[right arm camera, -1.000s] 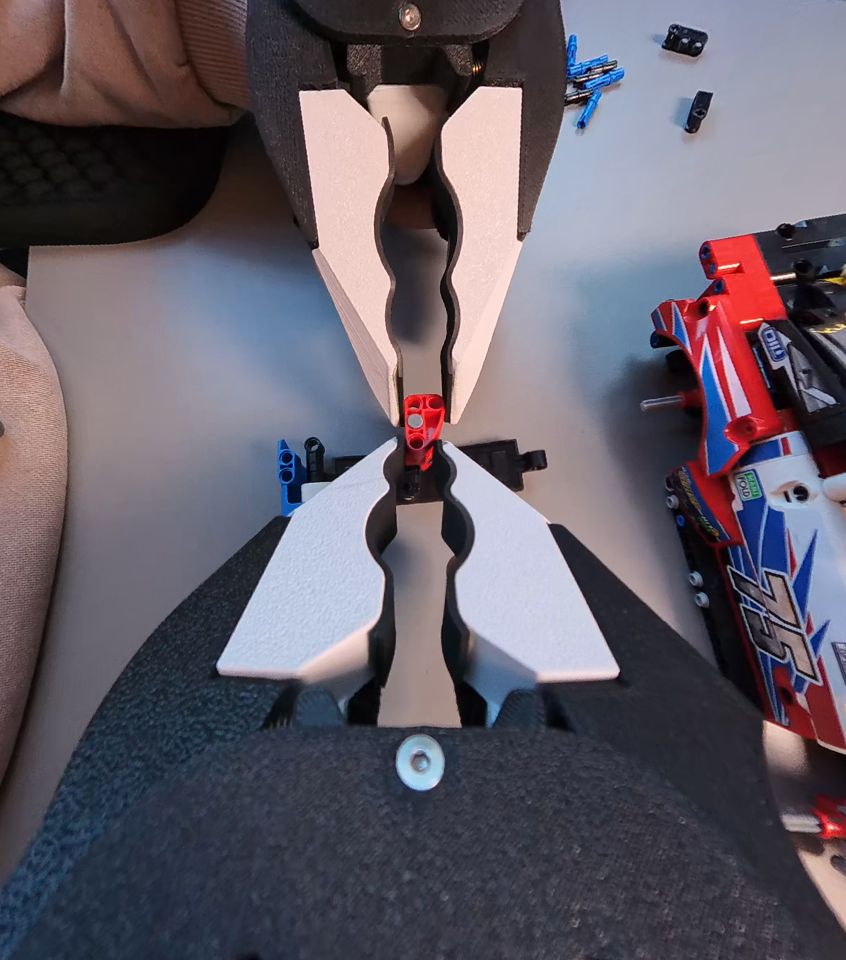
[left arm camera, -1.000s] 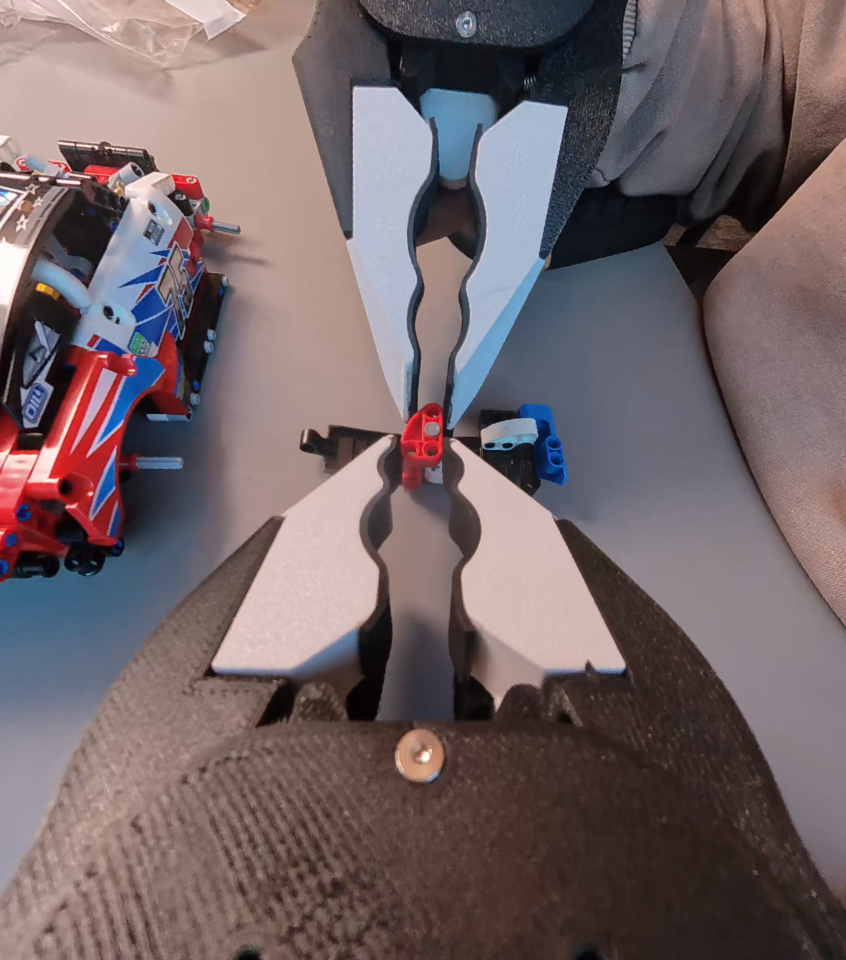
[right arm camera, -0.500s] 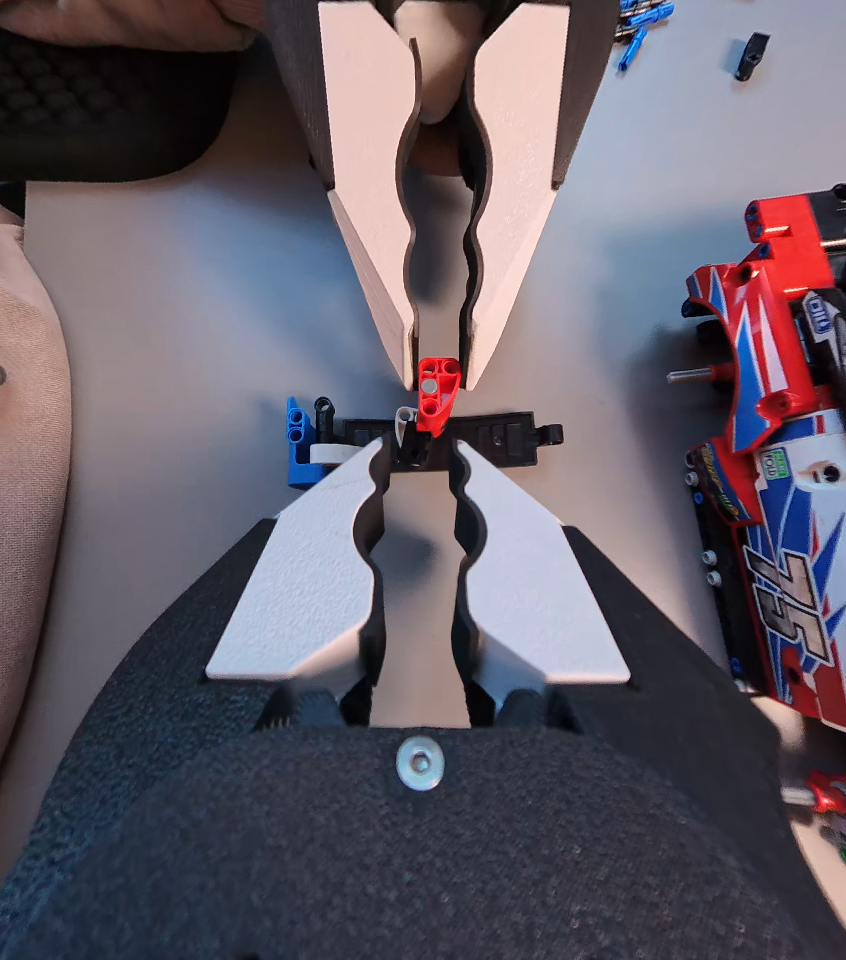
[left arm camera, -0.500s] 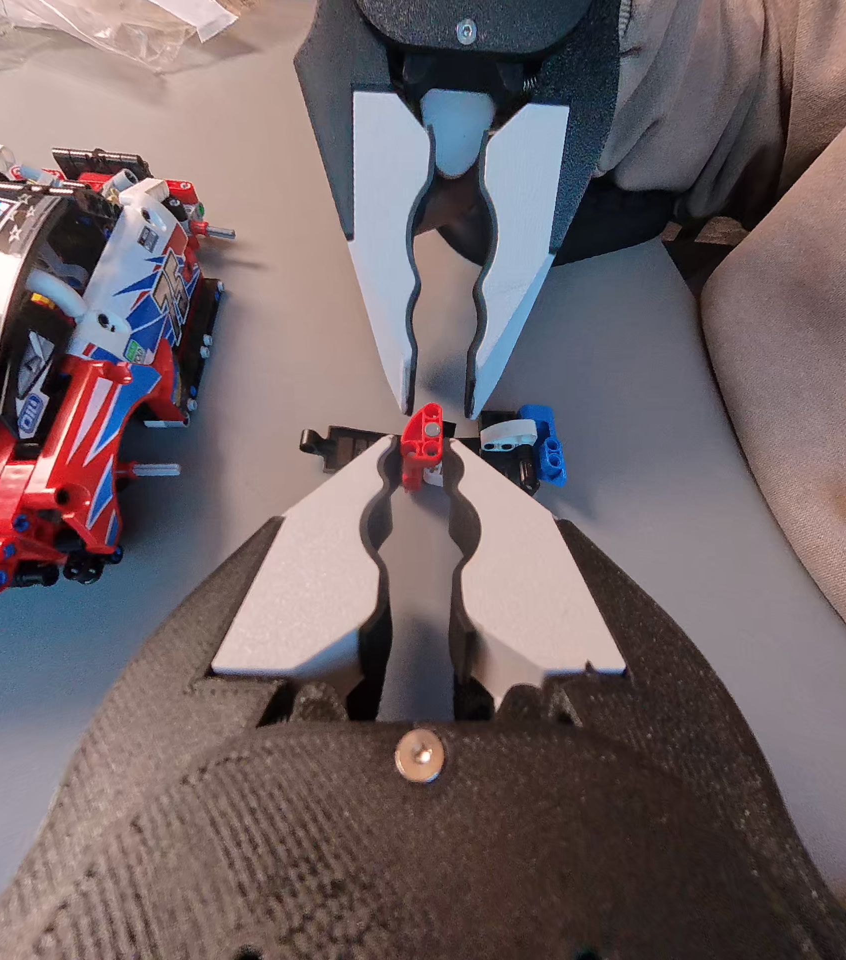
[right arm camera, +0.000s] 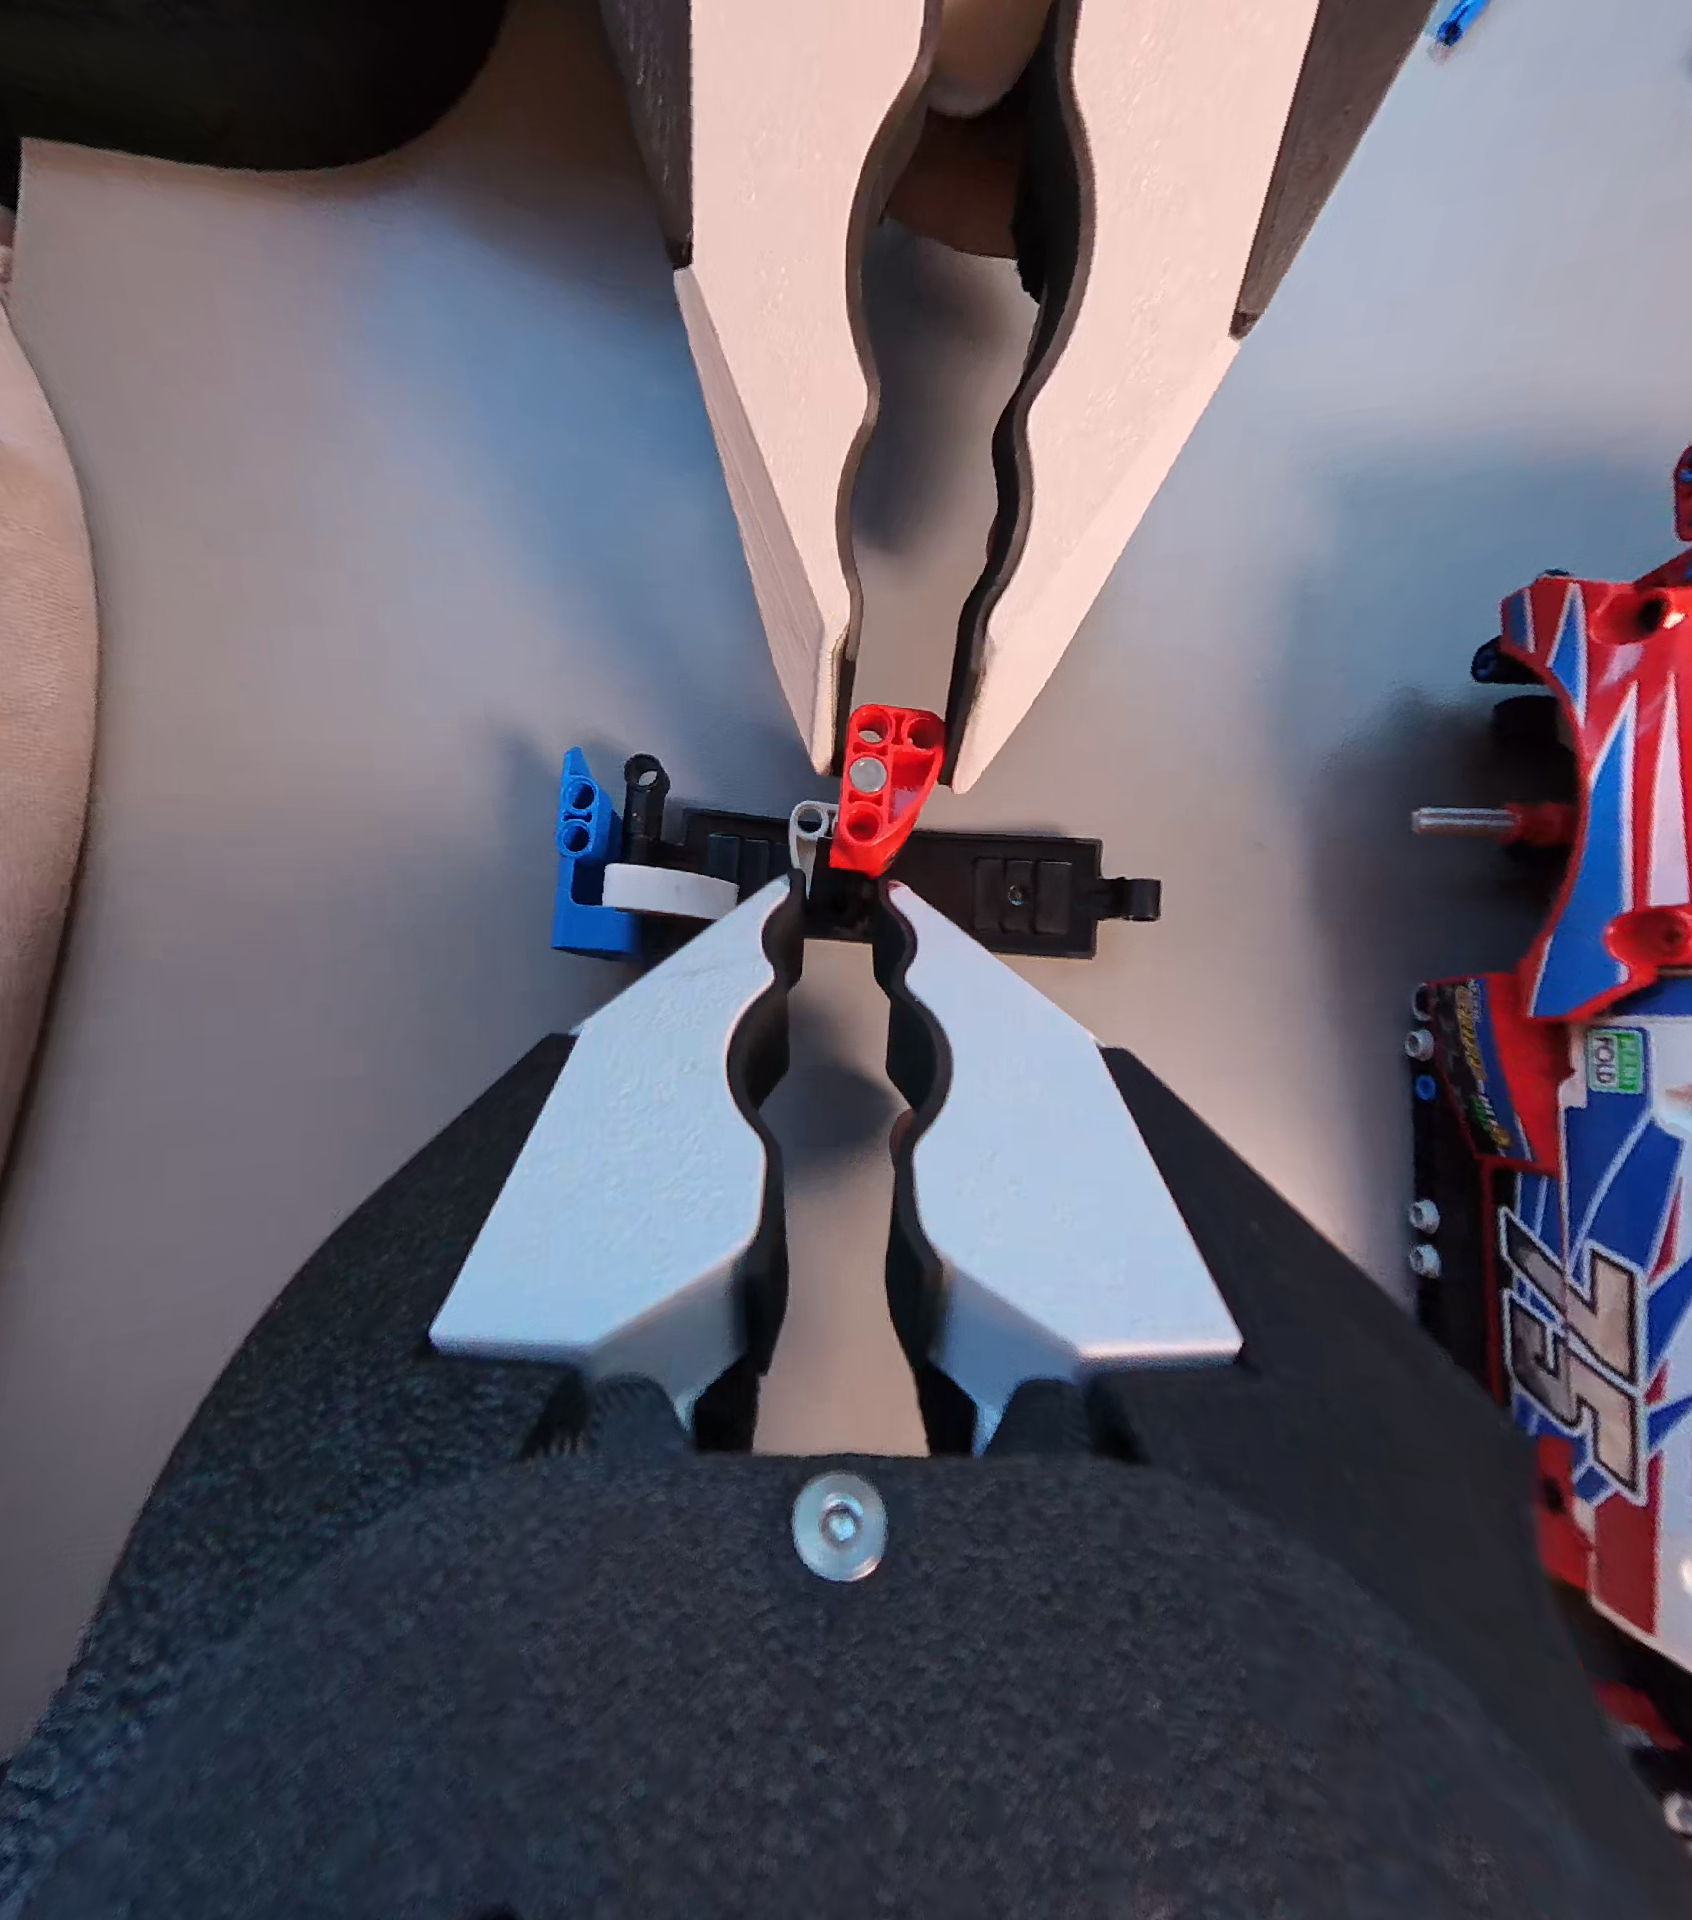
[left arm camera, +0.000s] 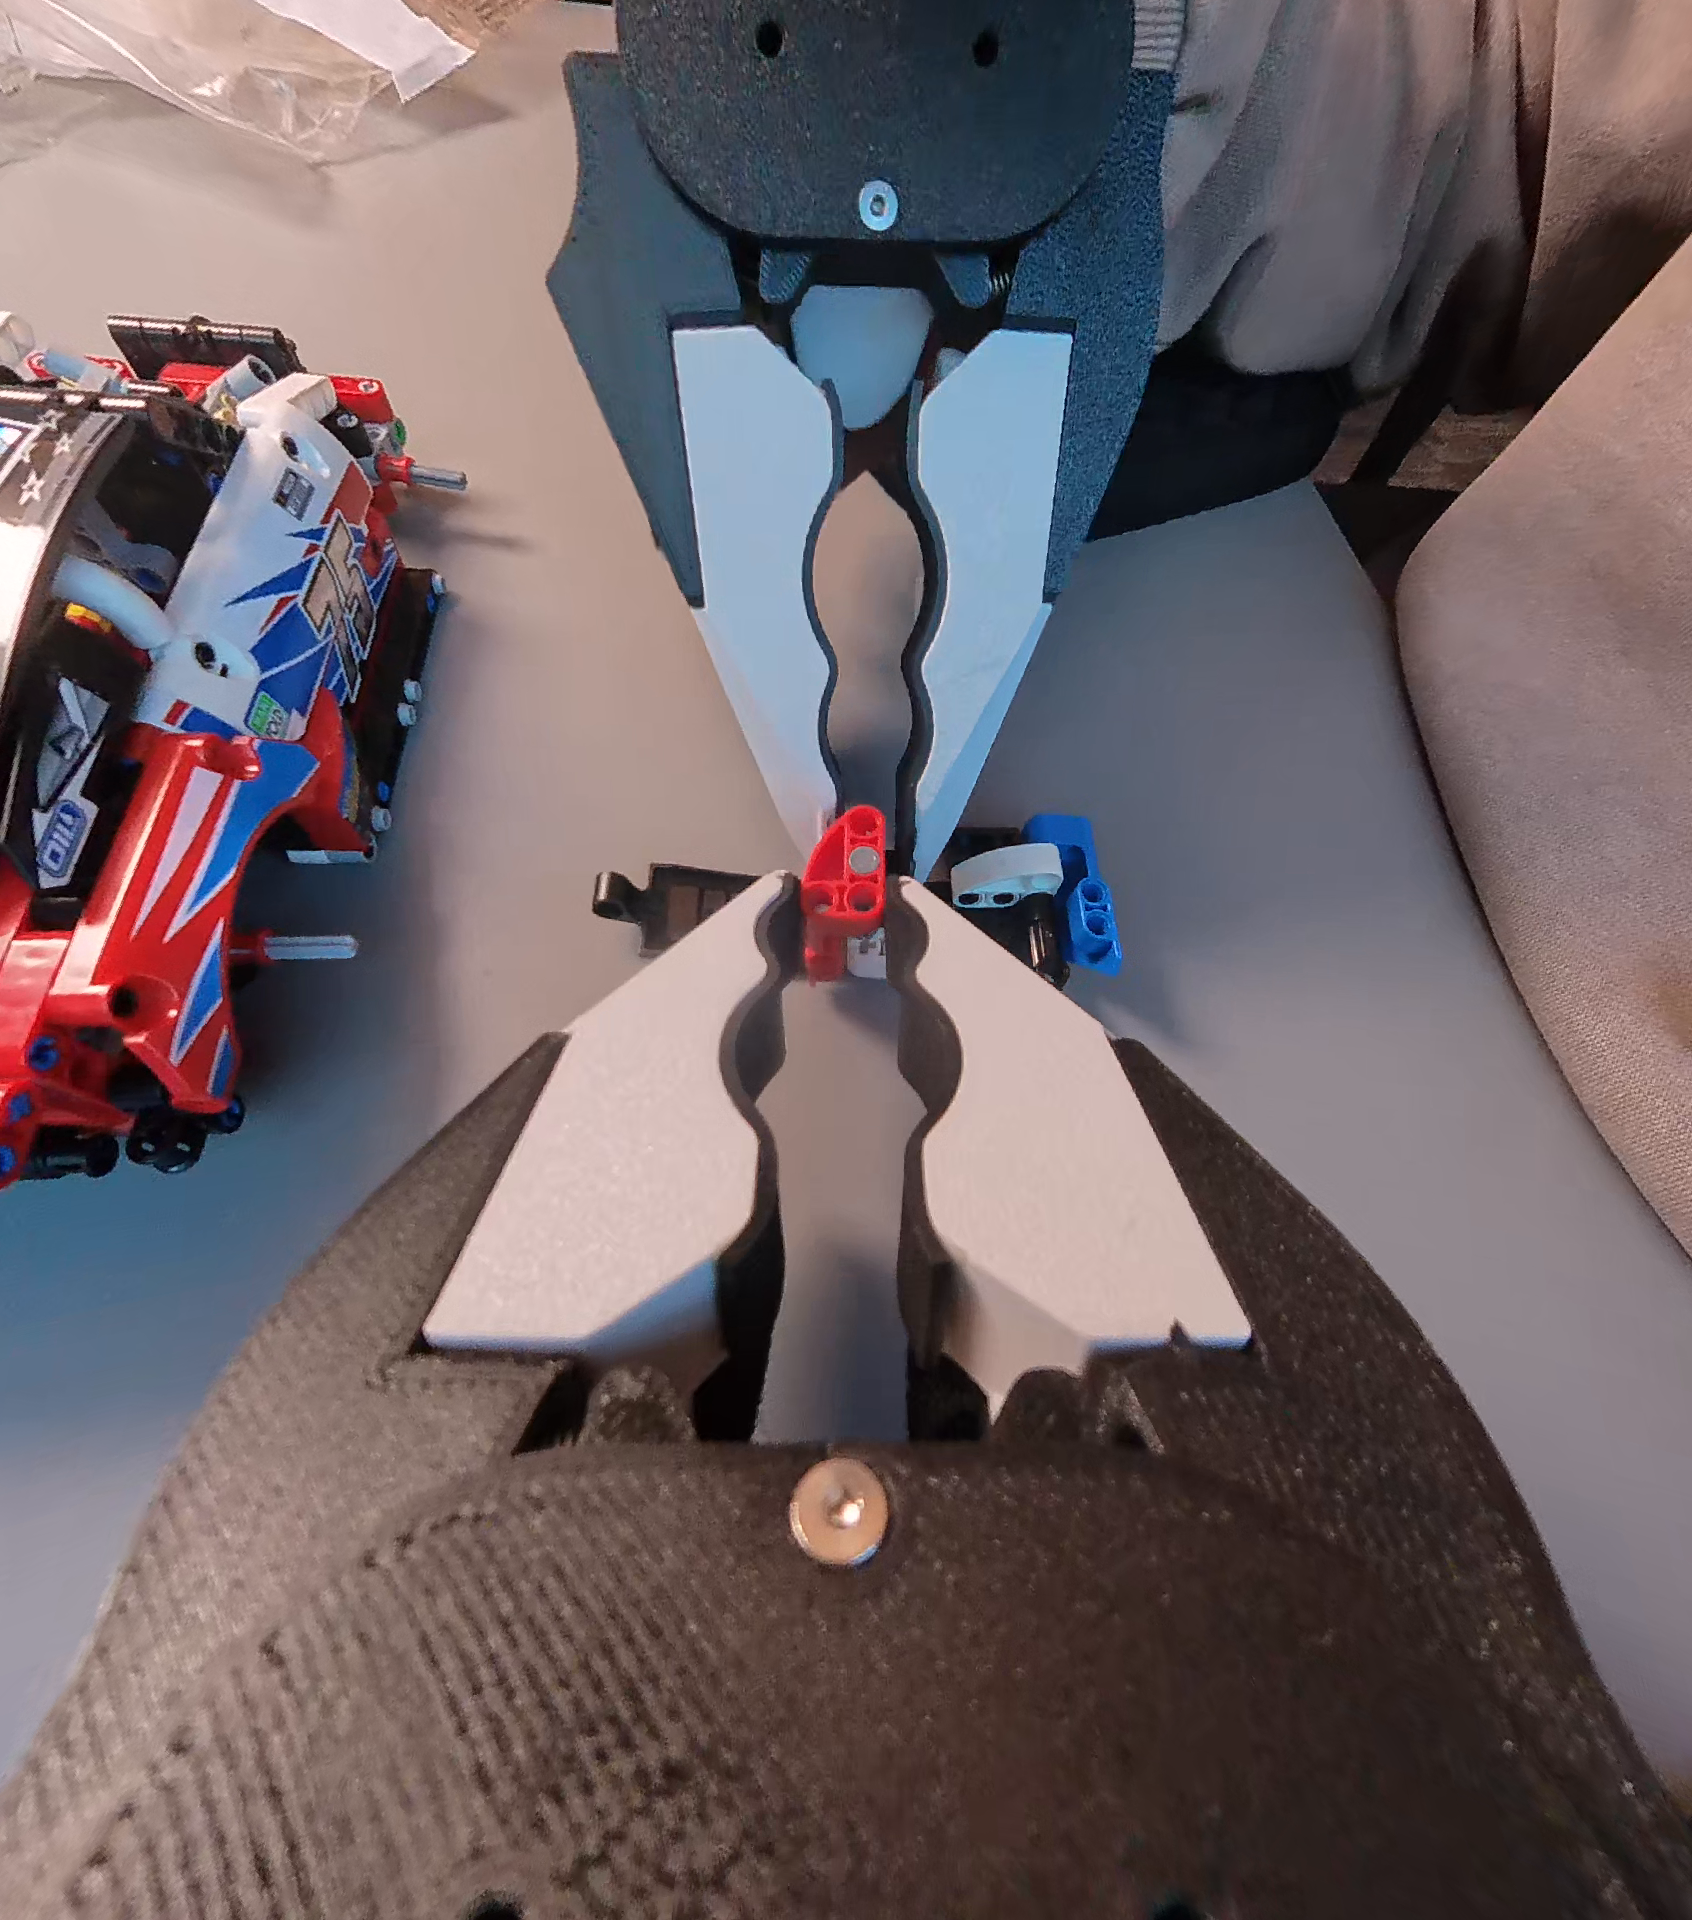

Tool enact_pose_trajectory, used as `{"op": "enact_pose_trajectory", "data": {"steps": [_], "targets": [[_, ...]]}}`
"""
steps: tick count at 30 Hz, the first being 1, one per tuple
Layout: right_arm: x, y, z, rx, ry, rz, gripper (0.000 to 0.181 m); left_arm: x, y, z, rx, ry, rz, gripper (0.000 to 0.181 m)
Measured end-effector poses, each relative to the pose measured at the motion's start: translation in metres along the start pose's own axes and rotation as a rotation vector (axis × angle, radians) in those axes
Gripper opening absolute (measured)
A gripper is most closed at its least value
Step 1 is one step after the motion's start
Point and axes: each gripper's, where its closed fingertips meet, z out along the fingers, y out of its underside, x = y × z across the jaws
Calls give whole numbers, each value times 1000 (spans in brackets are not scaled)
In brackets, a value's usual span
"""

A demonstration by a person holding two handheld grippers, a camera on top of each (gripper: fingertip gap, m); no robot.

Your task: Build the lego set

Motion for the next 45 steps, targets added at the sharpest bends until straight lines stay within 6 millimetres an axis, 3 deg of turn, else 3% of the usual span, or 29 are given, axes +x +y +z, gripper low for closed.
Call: {"op": "enact_pose_trajectory", "data": {"steps": [6, 12, 26, 36, 41, 45], "targets": [[1, -1, 1, -55, -54, -111, 9, 1, -1, -1, -6, -20, 4, 13], [2, -2, 2, -42, -62, -112, 9, 0, 0, -2, -3, -41, -8, 13], [0, 0, -8, 65, 35, 118, 16, -8, 4, -11, -29, -250, -132, 13], [-19, -4, -12, 122, 43, 280, 14, -5, 7, -15, -41, -362, -257, 14], [7, -5, -18, 141, 139, 186, 16, 3, 12, -13, -64, -372, -287, 13], [8, -5, -7, 109, 95, 186, 15, 7, 12, -9, -81, -373, -298, 13]]}}
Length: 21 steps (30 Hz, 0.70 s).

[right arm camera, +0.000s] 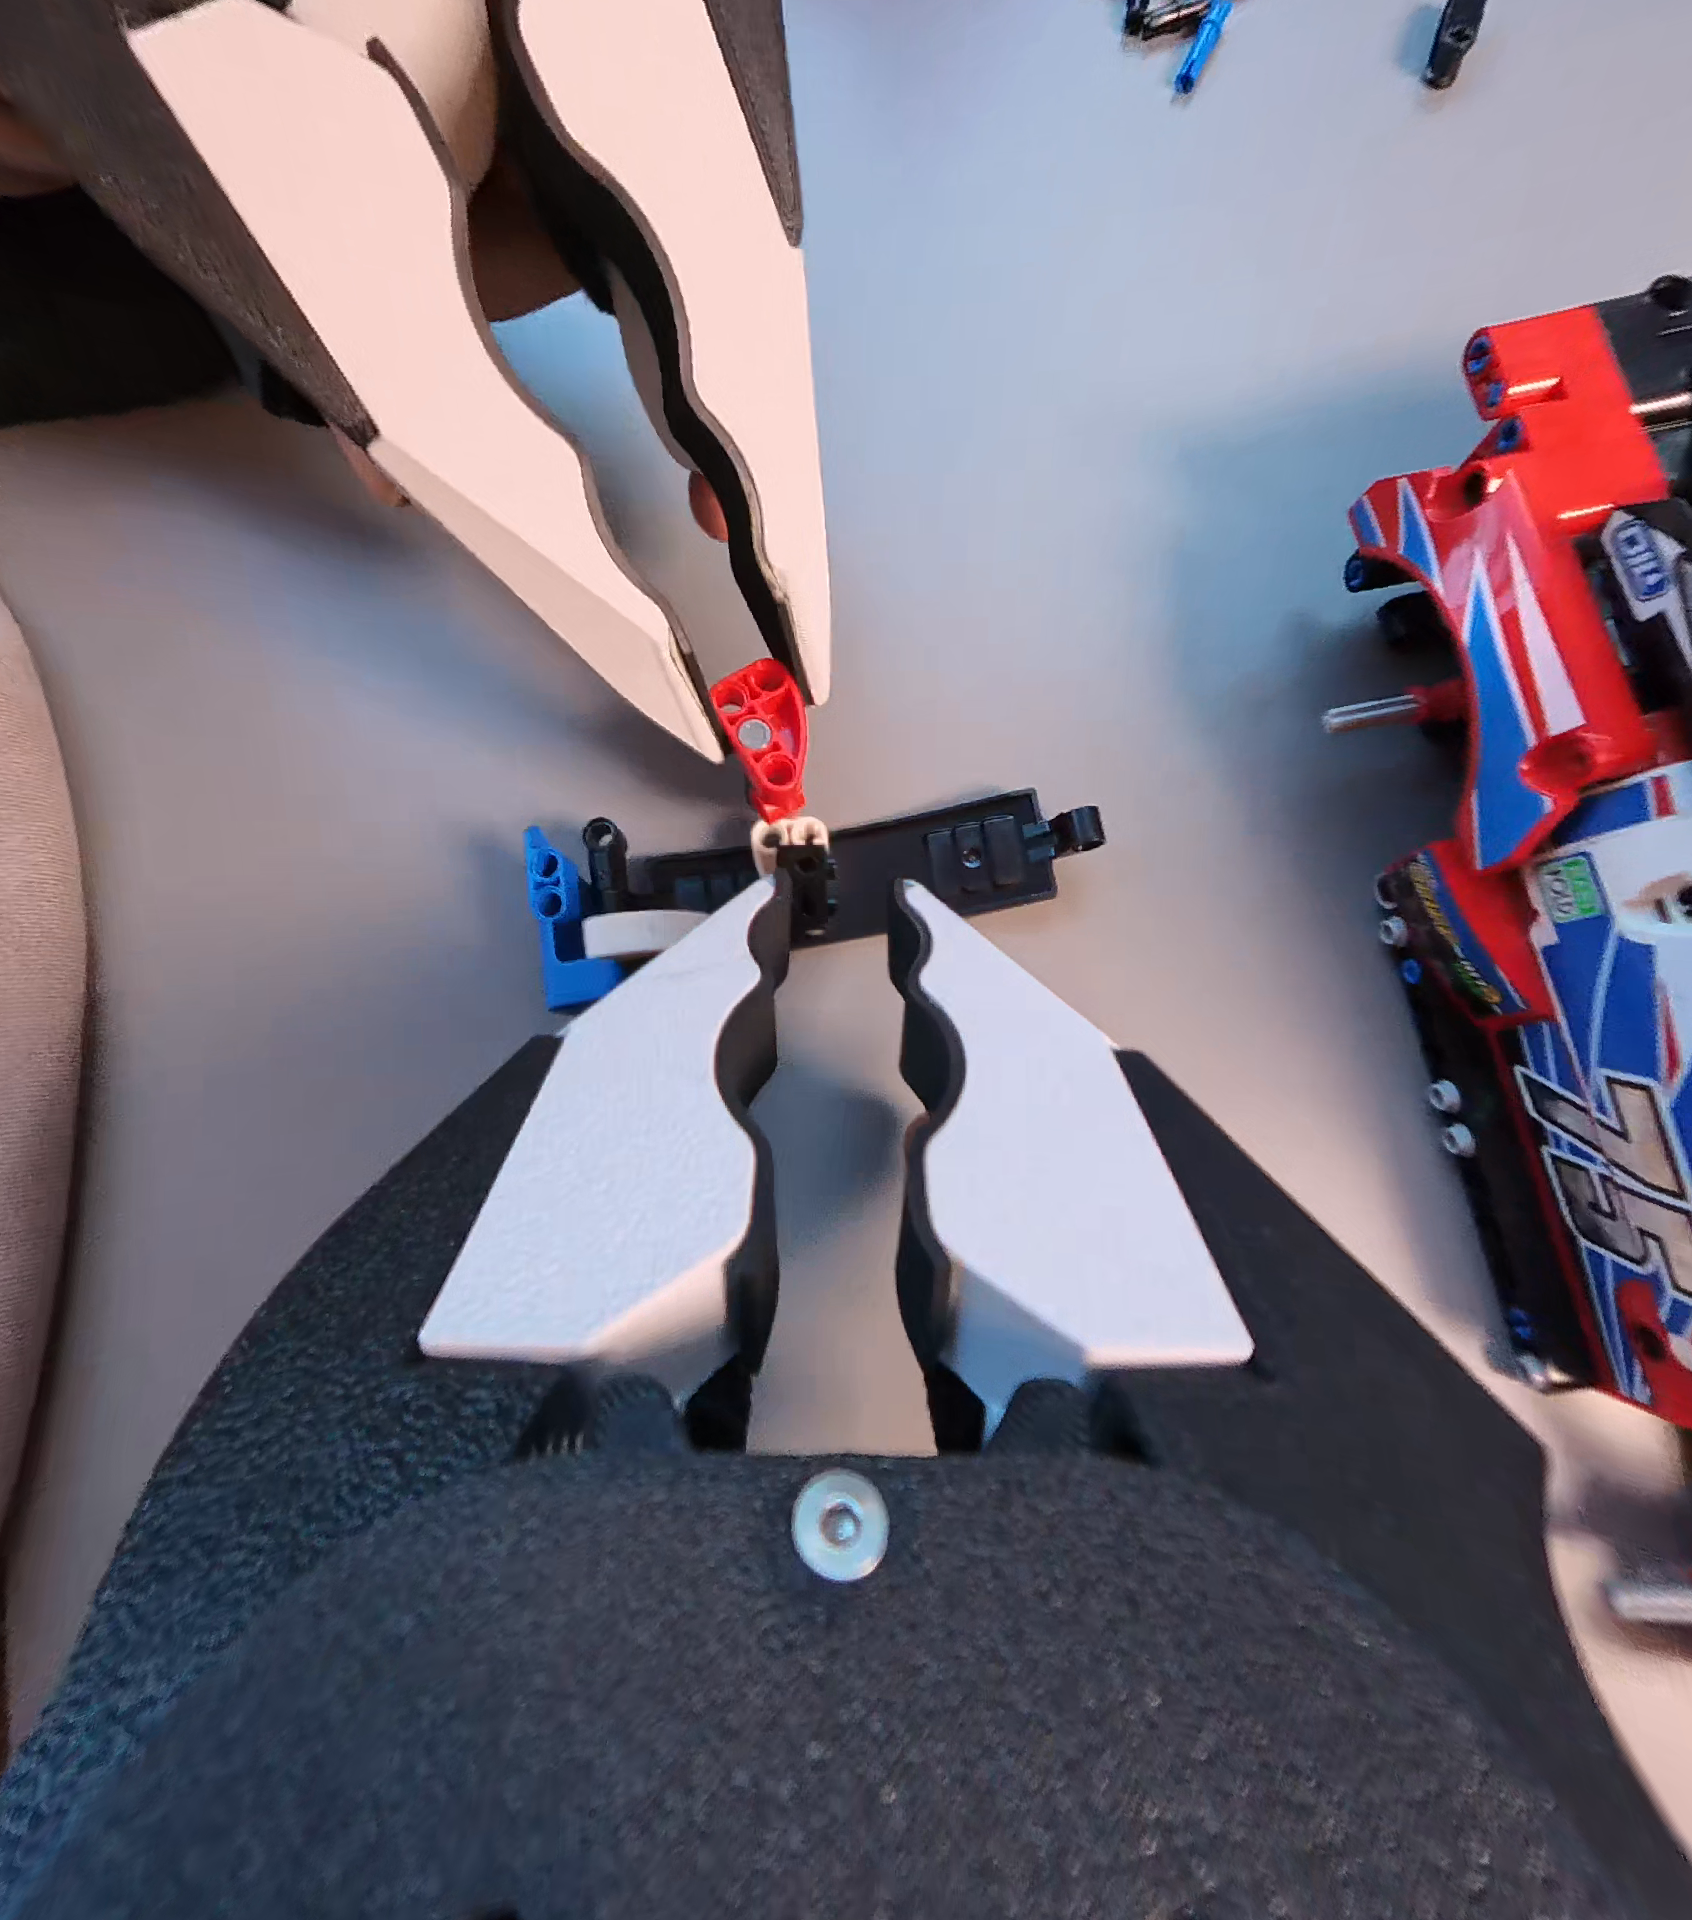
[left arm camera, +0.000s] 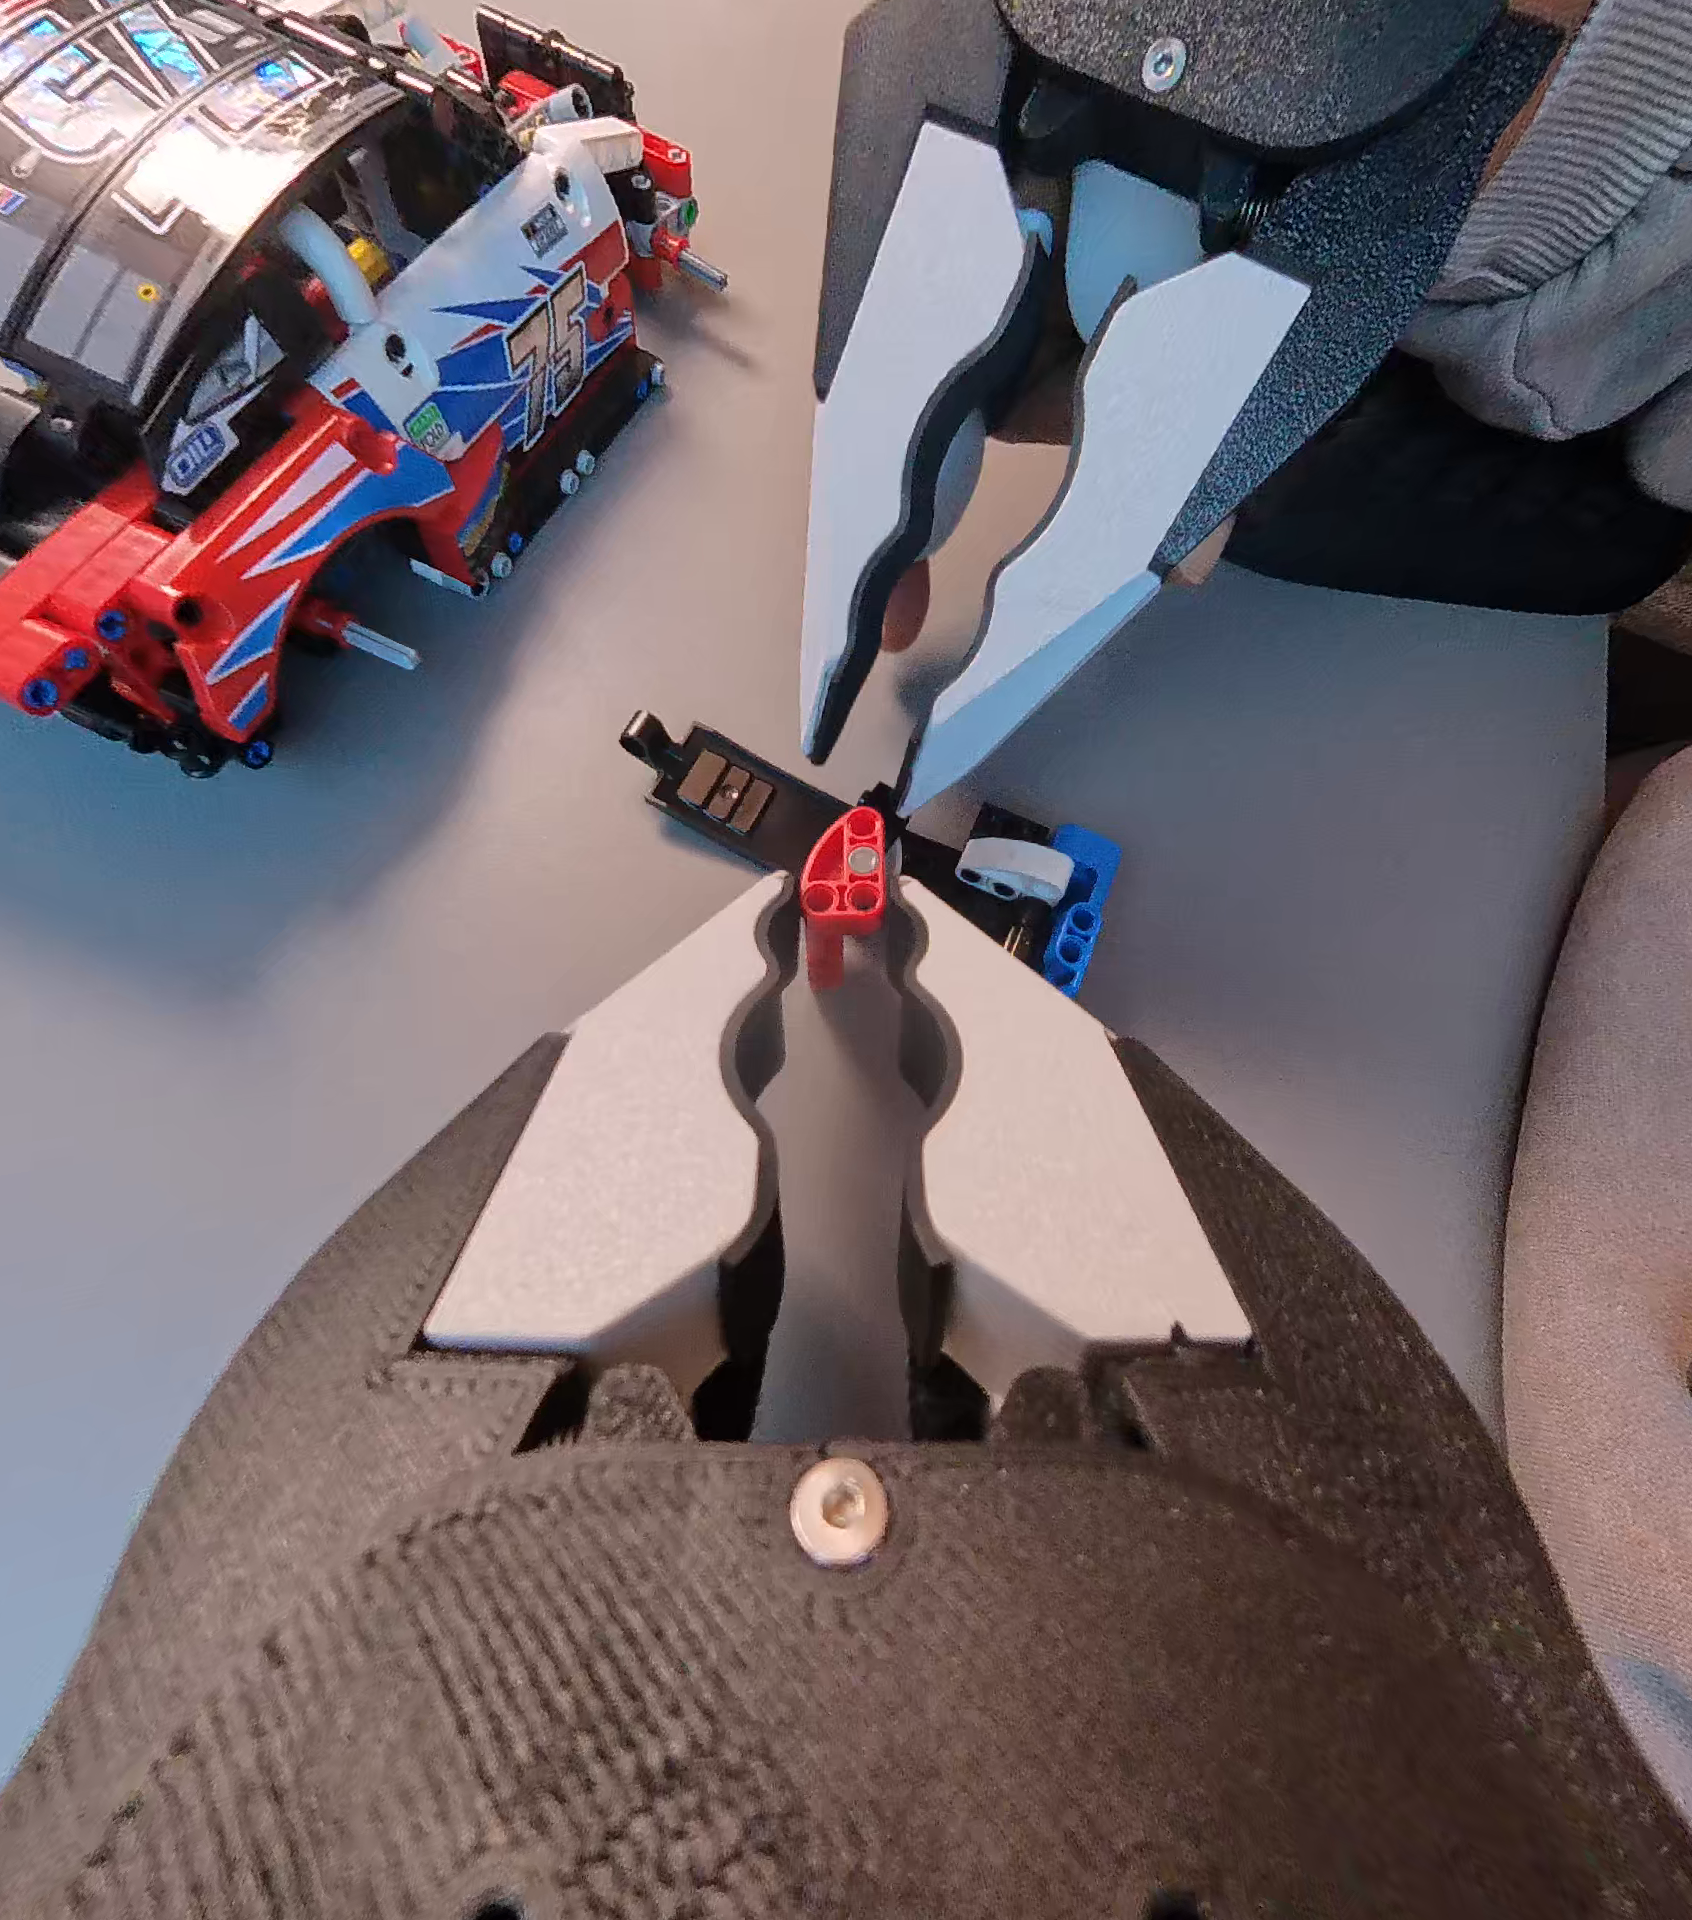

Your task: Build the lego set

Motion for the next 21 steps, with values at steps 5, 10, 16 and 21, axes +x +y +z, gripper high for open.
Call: {"op": "enact_pose_trajectory", "data": {"steps": [5, 10, 16, 21], "targets": [[-7, 3, 2, -16, -29, 123, 12, -3, -3, 4, 13, -22, -9, 13], [-13, 3, 0, -1, -38, 236, 15, -6, -6, 13, 17, -43, 4, 13], [-14, -2, -8, 68, -72, 239, 22, -16, -16, 13, 85, -77, -28, 13], [-11, 8, -6, 2, -74, 206, 5, -23, -30, -2, 191, -76, -79, 13]]}}
